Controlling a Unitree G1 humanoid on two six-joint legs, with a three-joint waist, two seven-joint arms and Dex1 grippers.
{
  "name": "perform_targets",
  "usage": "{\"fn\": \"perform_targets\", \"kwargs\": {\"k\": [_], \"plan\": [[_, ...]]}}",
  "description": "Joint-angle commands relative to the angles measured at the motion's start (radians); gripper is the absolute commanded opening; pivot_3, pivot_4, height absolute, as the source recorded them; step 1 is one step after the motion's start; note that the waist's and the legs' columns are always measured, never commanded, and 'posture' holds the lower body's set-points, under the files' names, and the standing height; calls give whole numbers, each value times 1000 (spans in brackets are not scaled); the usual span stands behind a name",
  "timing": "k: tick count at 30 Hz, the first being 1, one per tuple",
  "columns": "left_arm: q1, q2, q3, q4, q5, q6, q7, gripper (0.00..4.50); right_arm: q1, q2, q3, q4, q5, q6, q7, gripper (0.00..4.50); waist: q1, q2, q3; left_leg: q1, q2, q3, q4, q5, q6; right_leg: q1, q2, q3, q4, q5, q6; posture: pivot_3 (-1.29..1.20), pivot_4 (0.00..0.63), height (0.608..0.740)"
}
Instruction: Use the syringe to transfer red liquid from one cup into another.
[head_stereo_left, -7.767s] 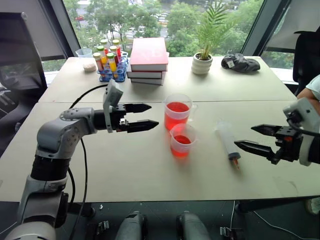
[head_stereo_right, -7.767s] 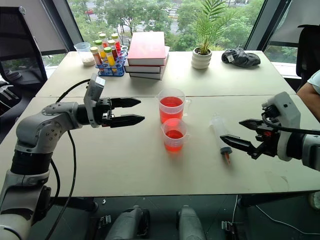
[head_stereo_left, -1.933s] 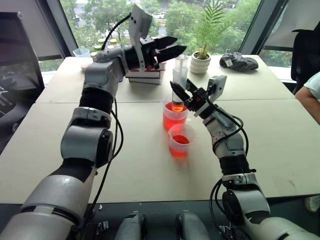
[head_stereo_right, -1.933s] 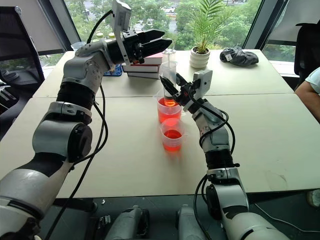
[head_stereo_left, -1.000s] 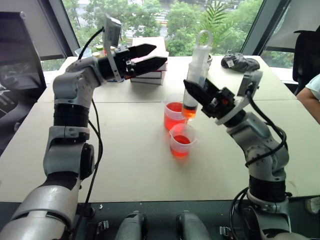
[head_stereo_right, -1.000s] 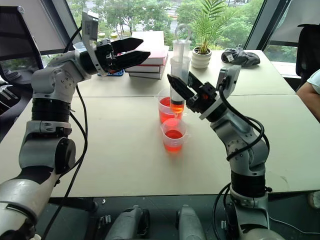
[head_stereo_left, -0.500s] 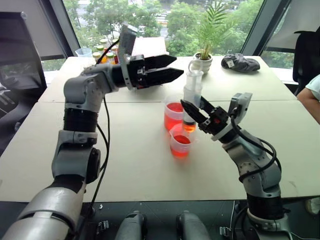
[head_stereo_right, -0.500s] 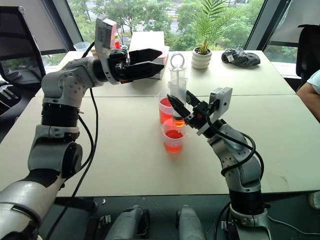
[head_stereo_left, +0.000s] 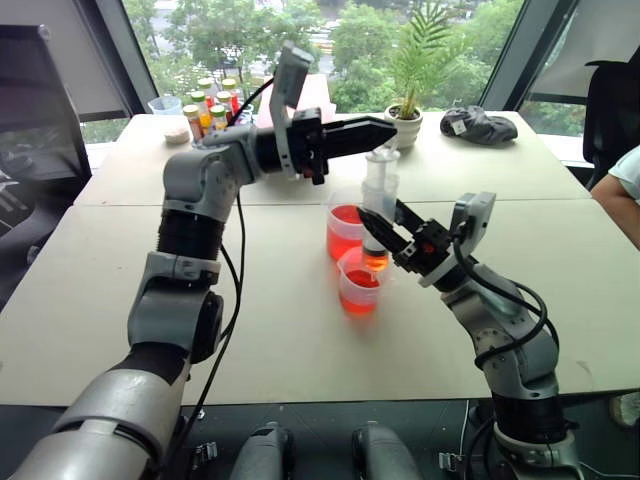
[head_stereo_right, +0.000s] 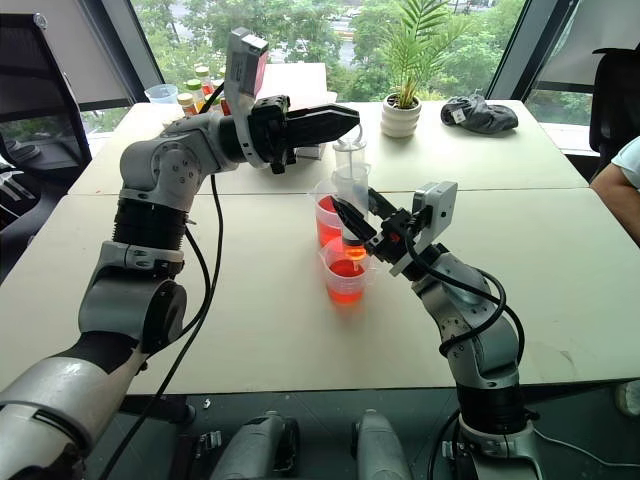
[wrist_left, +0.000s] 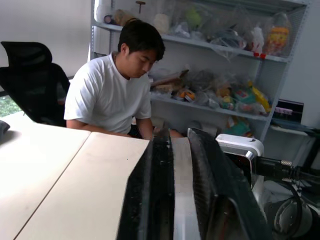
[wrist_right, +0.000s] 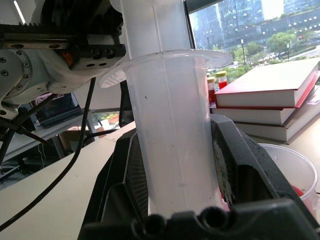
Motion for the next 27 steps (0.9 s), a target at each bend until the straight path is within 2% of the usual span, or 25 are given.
{"fn": "perform_targets", "kwargs": {"k": [1,15,27], "plan": [[-12,10,-12,-47,-20,7,-36,25,-19,-2,-6,-43,2,-22,-2,1405,0,0,0,0,0,0,0,0,0,0,0,0,0,0,0,0,150,740],[100,18,-108,-117,38,-16,-47,25,-148,-43,-70,-118,72,69,-50,1405,1,0,0,0,0,0,0,0,0,0,0,0,0,0,0,0,150,740],[154,1,-135,-134,47,-12,-32,25,-199,-80,-123,-175,151,155,-97,1405,1,0,0,0,0,0,0,0,0,0,0,0,0,0,0,0,150,740]]}}
